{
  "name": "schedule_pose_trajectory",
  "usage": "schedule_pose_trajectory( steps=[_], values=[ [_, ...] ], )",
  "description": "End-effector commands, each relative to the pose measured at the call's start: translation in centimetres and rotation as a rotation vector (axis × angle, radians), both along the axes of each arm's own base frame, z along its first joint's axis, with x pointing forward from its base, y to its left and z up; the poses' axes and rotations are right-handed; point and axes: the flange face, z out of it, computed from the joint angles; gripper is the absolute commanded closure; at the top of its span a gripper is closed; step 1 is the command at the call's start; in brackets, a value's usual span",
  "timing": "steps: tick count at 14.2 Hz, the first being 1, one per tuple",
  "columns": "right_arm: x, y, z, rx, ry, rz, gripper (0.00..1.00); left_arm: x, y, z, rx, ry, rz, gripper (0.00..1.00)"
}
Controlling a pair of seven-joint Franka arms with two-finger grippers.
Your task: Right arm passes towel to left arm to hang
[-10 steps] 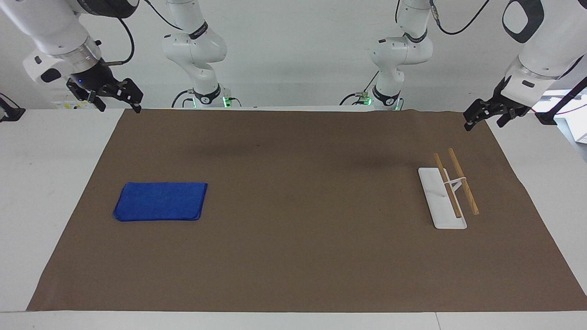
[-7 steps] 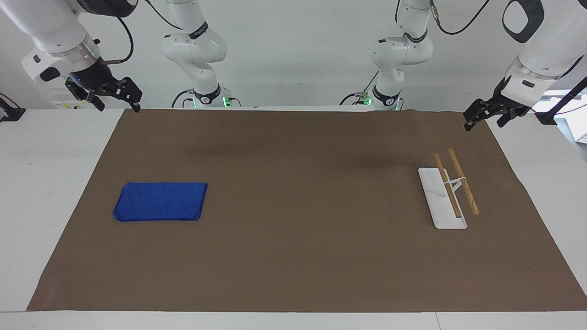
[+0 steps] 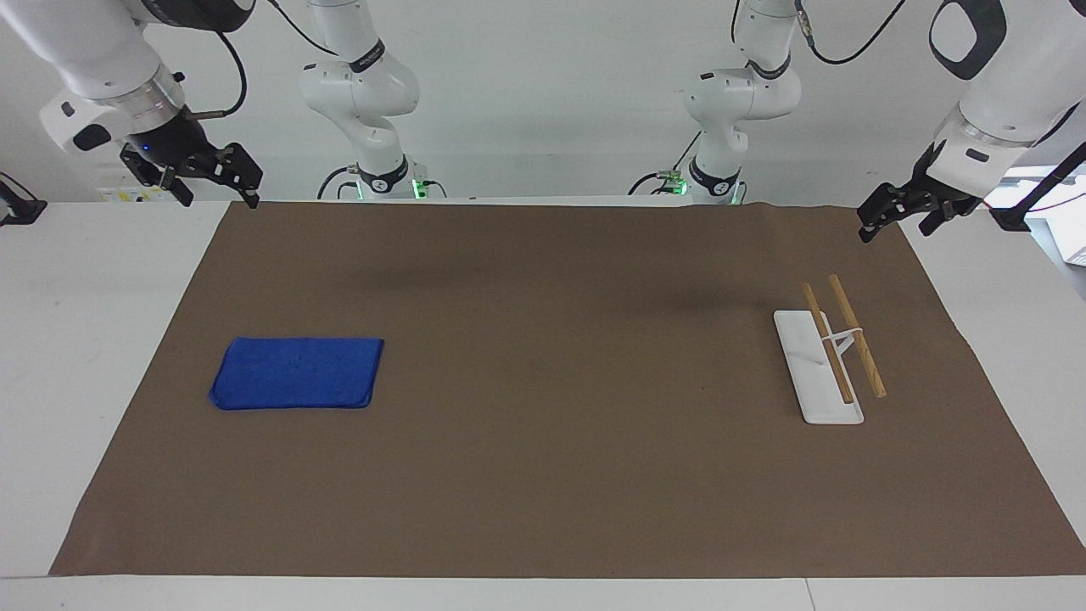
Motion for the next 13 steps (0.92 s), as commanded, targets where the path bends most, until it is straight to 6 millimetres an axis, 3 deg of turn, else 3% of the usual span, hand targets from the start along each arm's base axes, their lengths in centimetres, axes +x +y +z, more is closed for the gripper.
schedule_pose_trajectory(
  steps=[1, 3, 6, 9, 11, 13],
  values=[
    [0.6, 0.6, -1.3, 0.009, -0.072, 0.029, 0.00, -0.2, 0.3, 0.0, -0.013, -0.008, -0.001, 0.00],
    [1.7, 0.7, -5.0, 0.015, -0.067, 0.033, 0.00, -0.2, 0.3, 0.0, -0.013, -0.008, -0.001, 0.00],
    [3.5, 1.9, -13.8, 0.012, -0.097, 0.055, 0.00, -0.2, 0.3, 0.0, -0.013, -0.008, -0.001, 0.00],
    [4.6, 1.6, -22.5, 0.007, -0.086, 0.050, 0.00, -0.3, 0.3, 0.0, -0.013, -0.009, -0.001, 0.00],
    [5.1, 1.4, -26.9, 0.003, -0.093, 0.062, 0.00, -0.2, 0.3, 0.0, -0.013, -0.009, -0.001, 0.00],
    [5.1, 1.0, -30.0, 0.007, -0.082, 0.123, 0.01, -0.2, 0.3, 0.0, -0.013, -0.011, -0.001, 0.00]
  ],
)
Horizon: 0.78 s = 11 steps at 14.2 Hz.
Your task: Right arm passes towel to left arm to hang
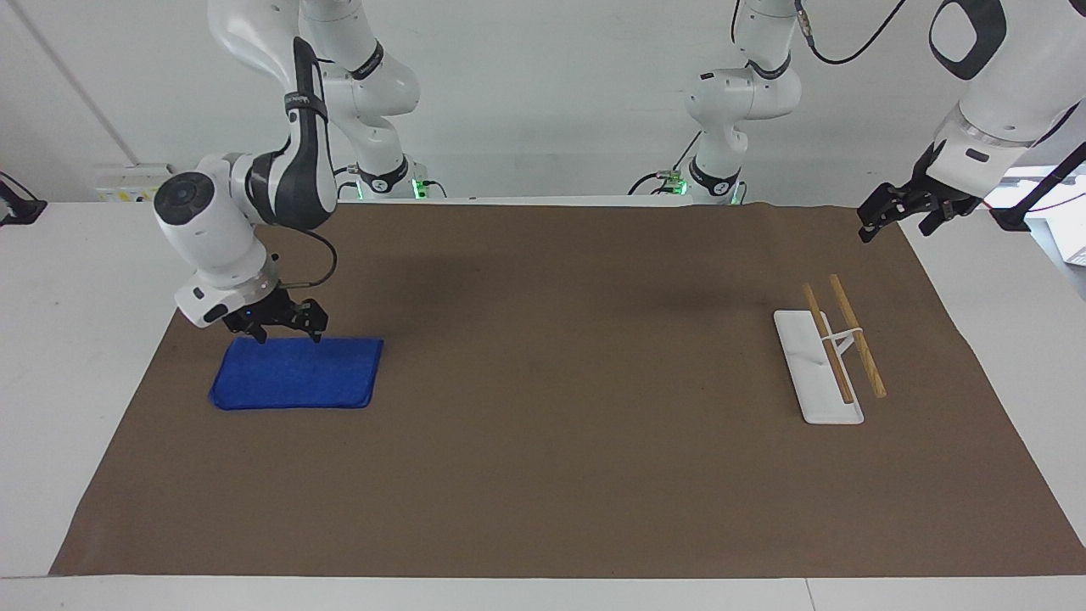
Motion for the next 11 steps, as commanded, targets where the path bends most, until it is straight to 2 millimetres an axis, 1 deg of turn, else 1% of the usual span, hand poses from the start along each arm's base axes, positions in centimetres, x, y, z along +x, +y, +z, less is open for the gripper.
schedule_pose_trajectory(
  steps=[1, 2, 7, 9, 11],
  values=[
    [-0.8, -1.9, -2.8, 0.014, 0.003, 0.049, 0.03, -0.3, 0.3, 0.0, -0.013, -0.009, -0.001, 0.00],
    [-1.4, -2.9, -3.9, 0.016, 0.011, 0.049, 0.06, -0.2, 0.3, 0.0, -0.013, -0.008, -0.001, 0.00],
    [-2.2, -3.2, -6.3, 0.022, 0.051, 0.027, 0.14, -0.2, 0.3, 0.0, -0.013, -0.008, -0.001, 0.00],
    [-1.6, -3.4, -6.5, 0.012, 0.003, 0.000, 0.17, -0.2, 0.2, 0.0, -0.013, -0.008, -0.003, 0.00],
    [-1.7, -3.3, -7.0, 0.012, 0.006, -0.003, 0.19, -0.2, 0.2, 0.0, -0.013, -0.009, -0.003, 0.00]
  ],
)
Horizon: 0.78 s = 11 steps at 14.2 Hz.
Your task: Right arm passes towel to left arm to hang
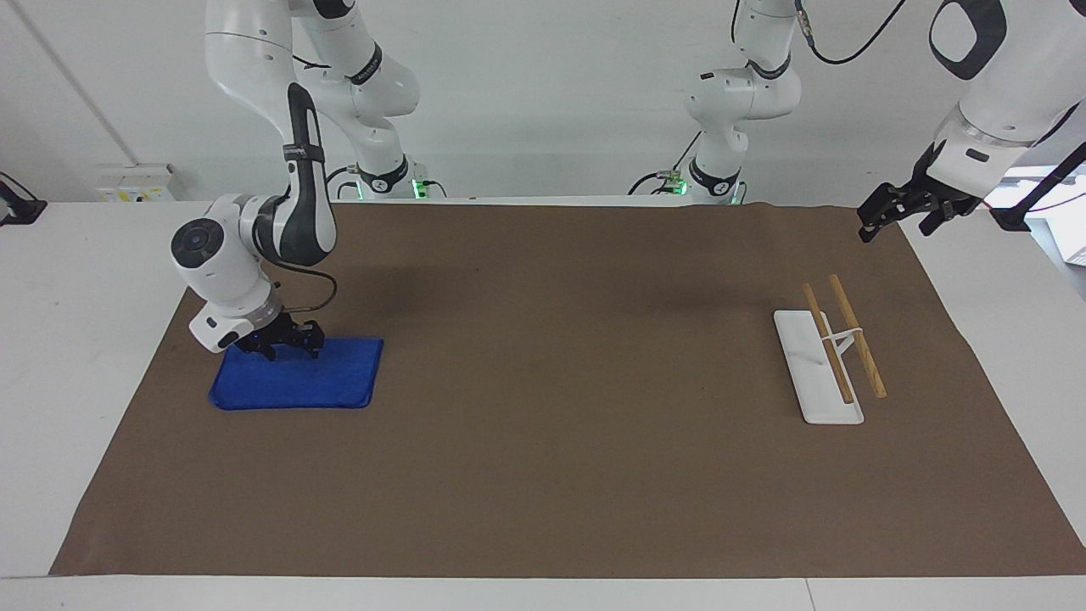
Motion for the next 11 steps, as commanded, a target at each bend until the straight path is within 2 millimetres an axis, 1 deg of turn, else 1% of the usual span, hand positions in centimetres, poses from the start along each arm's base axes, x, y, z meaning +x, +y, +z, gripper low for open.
schedule_pose_trajectory(
  steps=[1, 3, 4, 5, 7, 8, 9, 11],
  values=[
    [-0.2, -0.2, -0.8, 0.010, -0.011, -0.023, 0.19, -0.2, 0.3, 0.0, -0.013, -0.008, -0.001, 0.00],
    [-0.3, -0.2, -0.9, 0.011, -0.007, -0.016, 0.20, -0.3, 0.3, 0.0, -0.013, -0.009, -0.001, 0.00],
    [-0.6, -0.1, -1.2, 0.013, 0.002, -0.014, 0.21, -0.2, 0.3, 0.0, -0.013, -0.008, -0.001, 0.00],
    [-0.7, -0.1, -1.3, 0.013, 0.004, -0.014, 0.27, -0.2, 0.3, 0.0, -0.013, -0.008, -0.001, 0.00],
    [-1.0, -0.1, -1.5, 0.014, 0.011, -0.013, 0.45, -0.2, 0.3, 0.0, -0.013, -0.008, 0.000, 0.00],
    [-1.1, 0.0, -1.6, 0.015, 0.016, -0.010, 0.59, -0.2, -0.2, 0.0, -0.013, -0.011, -0.010, 0.00],
    [-1.2, 0.1, -1.7, 0.016, 0.019, -0.009, 0.72, -0.2, -0.3, 0.0, -0.013, -0.011, -0.012, 0.00],
    [-1.2, 0.1, -1.7, 0.016, 0.022, -0.009, 0.92, -0.2, 0.0, 0.0, -0.013, -0.008, -0.006, 0.00]
  ],
)
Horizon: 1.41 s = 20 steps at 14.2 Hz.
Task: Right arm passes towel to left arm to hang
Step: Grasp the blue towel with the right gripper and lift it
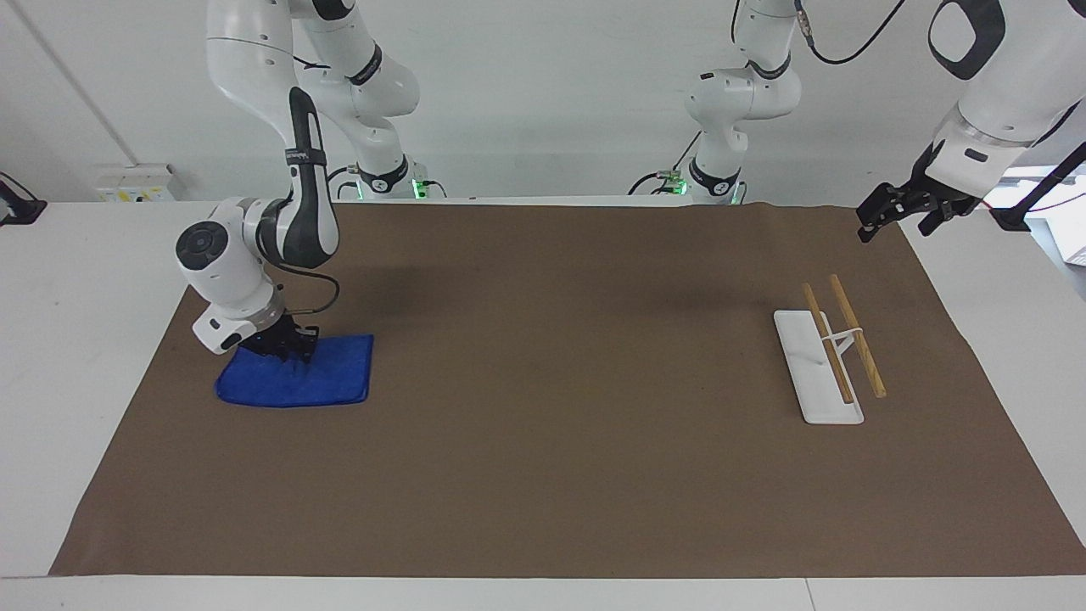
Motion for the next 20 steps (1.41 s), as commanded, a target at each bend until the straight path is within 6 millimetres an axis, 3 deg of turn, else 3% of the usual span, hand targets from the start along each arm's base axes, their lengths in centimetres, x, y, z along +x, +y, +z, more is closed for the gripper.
schedule_pose_trajectory(
  steps=[1, 4, 7, 10, 12, 13, 15, 20],
  values=[
    [-0.8, 0.2, -1.1, 0.015, 0.019, -0.004, 0.99, -0.2, 0.4, 0.0, -0.013, -0.011, 0.002, 0.00],
    [0.2, 0.3, 0.4, 0.019, 0.037, 0.001, 1.00, -0.3, 0.4, 0.0, -0.013, -0.009, 0.002, 0.00],
    [2.5, 0.9, 5.5, 0.036, 0.086, 0.010, 1.00, -0.3, 0.4, 0.0, -0.013, -0.008, 0.003, 0.00],
    [4.3, 5.4, 12.2, 0.189, 0.078, -0.001, 1.00, -0.2, 1.1, -0.1, -0.013, -0.006, 0.016, 0.00],
    [5.3, 8.5, 14.6, 0.332, 0.058, -0.046, 1.00, -0.2, 0.4, -0.1, -0.013, -0.013, 0.025, 0.00],
    [5.4, 10.3, 15.2, 0.391, 0.060, -0.105, 1.00, -0.1, -0.4, -0.1, -0.012, -0.020, 0.062, 0.00],
    [5.9, 15.0, 17.1, 0.513, 0.088, -0.265, 1.00, -0.4, -4.0, -0.4, -0.003, -0.028, 0.181, 0.00],
    [5.1, 25.2, 19.4, 0.773, 0.298, -0.670, 1.00, -1.8, -12.0, -1.7, -0.013, -0.093, 0.397, 0.00]
  ],
)
